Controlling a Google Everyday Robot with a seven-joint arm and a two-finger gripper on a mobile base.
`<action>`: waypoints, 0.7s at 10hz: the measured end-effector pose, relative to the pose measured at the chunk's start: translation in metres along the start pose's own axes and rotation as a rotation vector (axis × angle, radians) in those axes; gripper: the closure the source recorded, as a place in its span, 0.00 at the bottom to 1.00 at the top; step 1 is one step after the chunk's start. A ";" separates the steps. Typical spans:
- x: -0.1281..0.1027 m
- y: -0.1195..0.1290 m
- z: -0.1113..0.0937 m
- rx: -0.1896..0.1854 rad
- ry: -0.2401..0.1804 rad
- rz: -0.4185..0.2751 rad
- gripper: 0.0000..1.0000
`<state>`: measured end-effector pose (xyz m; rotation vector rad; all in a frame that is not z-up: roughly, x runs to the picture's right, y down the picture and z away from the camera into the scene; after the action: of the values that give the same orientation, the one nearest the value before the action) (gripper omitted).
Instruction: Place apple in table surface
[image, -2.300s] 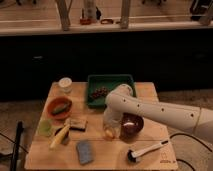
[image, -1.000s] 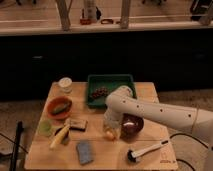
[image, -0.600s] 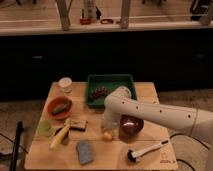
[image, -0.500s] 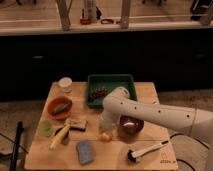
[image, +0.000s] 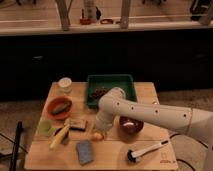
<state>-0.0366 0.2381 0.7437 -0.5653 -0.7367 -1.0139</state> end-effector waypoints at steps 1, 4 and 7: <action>-0.001 -0.002 0.001 -0.001 -0.003 -0.007 0.20; -0.002 -0.003 0.001 -0.004 -0.009 -0.015 0.20; -0.003 -0.004 -0.003 -0.011 -0.006 -0.021 0.20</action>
<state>-0.0400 0.2359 0.7400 -0.5715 -0.7434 -1.0365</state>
